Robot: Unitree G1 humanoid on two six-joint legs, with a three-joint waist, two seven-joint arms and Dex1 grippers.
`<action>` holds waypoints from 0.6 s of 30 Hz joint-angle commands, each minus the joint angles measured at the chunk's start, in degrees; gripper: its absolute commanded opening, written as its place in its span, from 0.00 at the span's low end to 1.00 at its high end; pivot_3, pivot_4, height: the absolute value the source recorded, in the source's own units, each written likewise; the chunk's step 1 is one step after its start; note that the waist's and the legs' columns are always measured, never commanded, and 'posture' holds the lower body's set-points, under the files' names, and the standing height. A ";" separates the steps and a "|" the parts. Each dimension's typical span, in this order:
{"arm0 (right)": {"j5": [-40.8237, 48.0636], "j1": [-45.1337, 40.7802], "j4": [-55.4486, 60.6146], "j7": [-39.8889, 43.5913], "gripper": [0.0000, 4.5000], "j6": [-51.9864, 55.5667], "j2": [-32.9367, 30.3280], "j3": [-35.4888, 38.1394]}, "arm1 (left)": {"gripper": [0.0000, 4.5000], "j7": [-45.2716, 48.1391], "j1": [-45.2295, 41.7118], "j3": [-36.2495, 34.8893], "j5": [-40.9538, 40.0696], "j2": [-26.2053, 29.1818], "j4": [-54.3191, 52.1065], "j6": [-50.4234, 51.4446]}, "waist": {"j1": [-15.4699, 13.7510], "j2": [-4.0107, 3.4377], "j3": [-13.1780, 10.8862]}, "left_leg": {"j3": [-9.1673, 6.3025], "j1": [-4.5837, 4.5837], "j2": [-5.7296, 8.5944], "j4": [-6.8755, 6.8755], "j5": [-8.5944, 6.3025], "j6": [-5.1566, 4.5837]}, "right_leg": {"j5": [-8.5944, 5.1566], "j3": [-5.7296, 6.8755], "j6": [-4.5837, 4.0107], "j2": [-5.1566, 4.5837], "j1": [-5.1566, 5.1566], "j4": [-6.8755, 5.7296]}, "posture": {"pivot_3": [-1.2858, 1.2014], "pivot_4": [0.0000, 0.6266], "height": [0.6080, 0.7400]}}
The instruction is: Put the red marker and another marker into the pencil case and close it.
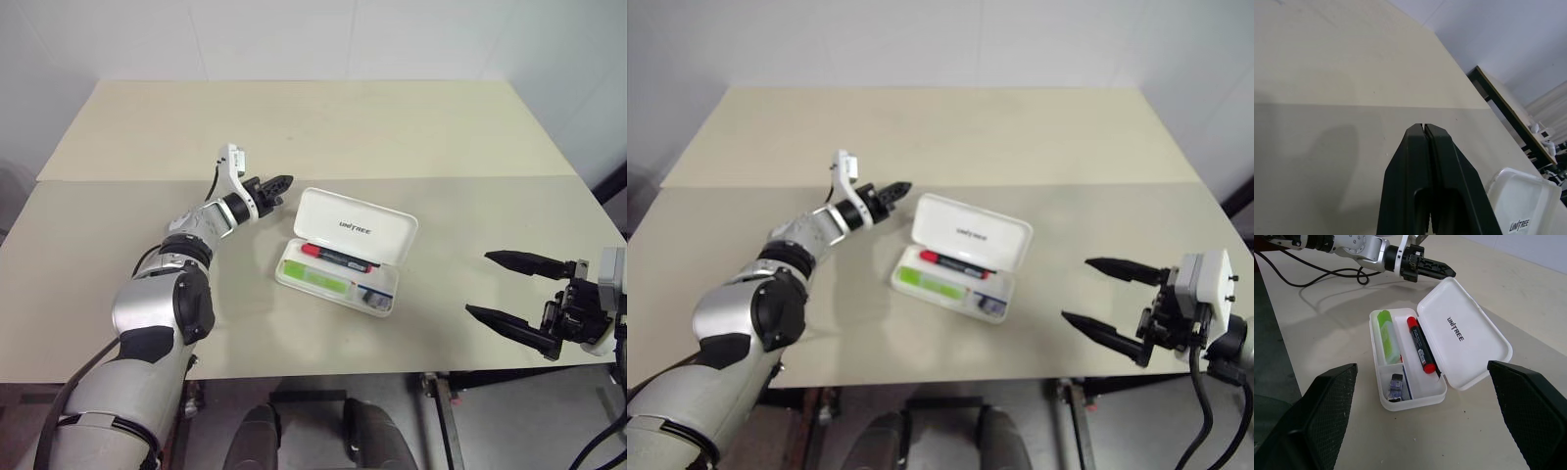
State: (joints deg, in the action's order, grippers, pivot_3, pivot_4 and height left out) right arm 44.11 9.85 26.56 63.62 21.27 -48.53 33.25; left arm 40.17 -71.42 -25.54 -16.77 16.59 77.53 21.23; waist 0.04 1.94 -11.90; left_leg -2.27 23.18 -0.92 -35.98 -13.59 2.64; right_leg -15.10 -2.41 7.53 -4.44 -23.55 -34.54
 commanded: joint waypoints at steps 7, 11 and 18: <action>0.71 -0.09 2.03 -1.82 1.00 0.09 -0.62 2.91 | 0.01 -4.41 -1.83 -3.71 -1.26 -1.99 0.26 8.15 | 0.01 0.00 0.00 | 0.00 -0.04 0.00 -0.07 0.00 0.01 | 0.00 0.00 0.00 0.00 0.01 -0.11 | 0.52 0.24 1.00; 0.61 0.17 2.29 -2.39 1.00 0.17 -0.66 3.12 | 0.01 -0.43 -2.23 -1.42 0.69 -2.20 0.00 10.30 | 0.00 0.00 0.00 | 0.00 -0.03 0.01 -0.08 0.01 0.01 | 0.00 0.00 0.00 0.00 0.01 -0.11 | 0.52 0.24 1.00; 0.03 0.31 2.16 -3.09 1.00 -0.14 -0.55 2.67 | 0.01 15.22 -3.84 7.31 7.14 -0.68 -0.37 14.00 | 0.01 0.00 0.00 | 0.00 -0.02 0.02 -0.06 0.01 0.02 | 0.00 0.00 -0.01 0.00 0.01 -0.07 | 0.52 0.24 1.00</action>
State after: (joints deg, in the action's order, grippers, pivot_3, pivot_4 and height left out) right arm 43.96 10.22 27.07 60.93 21.51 -48.54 34.12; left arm 50.57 -73.46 -20.34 -11.70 15.15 77.62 34.57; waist 0.05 1.94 -11.90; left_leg -2.27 23.16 -0.91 -36.04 -13.59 2.66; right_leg -15.11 -2.41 7.52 -4.44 -23.54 -34.61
